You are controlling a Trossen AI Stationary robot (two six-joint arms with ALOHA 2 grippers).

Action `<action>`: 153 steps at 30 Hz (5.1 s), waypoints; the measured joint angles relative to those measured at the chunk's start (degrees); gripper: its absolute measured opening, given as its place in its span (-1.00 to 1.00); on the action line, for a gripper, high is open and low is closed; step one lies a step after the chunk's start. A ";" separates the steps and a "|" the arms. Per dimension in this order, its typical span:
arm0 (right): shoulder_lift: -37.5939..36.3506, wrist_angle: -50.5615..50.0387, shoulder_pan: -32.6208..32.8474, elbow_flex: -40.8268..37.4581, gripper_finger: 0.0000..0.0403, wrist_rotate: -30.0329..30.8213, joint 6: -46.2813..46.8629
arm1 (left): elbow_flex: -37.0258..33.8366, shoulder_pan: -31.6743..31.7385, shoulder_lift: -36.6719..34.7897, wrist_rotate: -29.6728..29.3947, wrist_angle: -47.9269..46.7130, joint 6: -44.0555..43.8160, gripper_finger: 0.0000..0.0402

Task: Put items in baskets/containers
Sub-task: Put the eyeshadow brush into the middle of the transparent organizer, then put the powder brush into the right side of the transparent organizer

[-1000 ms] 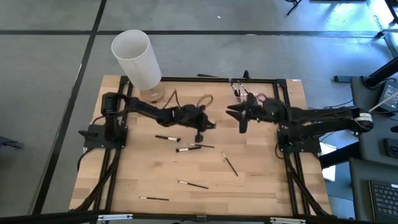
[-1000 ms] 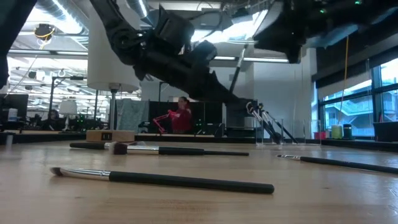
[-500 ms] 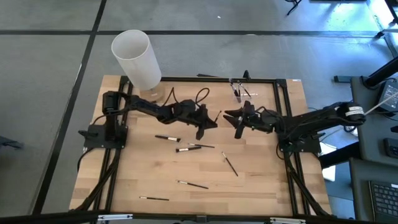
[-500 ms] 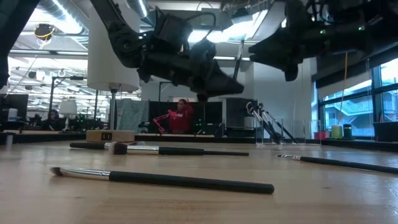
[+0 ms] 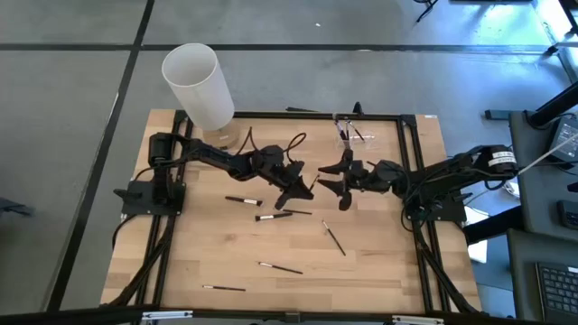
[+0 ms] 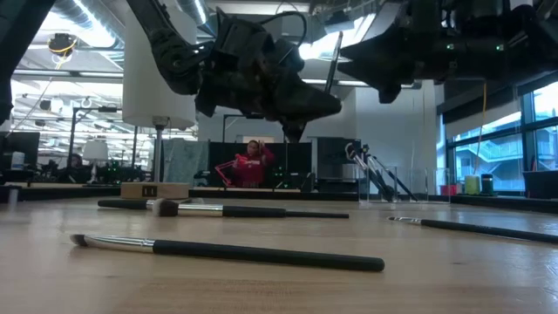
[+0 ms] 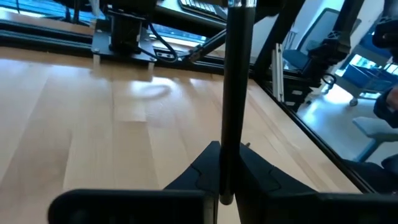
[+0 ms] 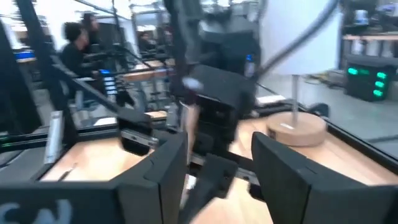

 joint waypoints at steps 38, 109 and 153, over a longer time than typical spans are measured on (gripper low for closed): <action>3.98 -7.39 0.11 6.16 -0.81 -5.02 3.39 | 0.00 -0.02 0.00 0.99 -1.61 2.64 -0.88; 8.46 -76.34 -30.51 32.20 -0.74 22.86 3.75 | 0.00 5.01 -4.09 -31.77 -28.14 5.64 0.17; 26.58 -95.52 15.32 53.89 -0.97 5.69 25.97 | -5.66 -0.92 -34.82 -63.15 -60.01 13.05 0.17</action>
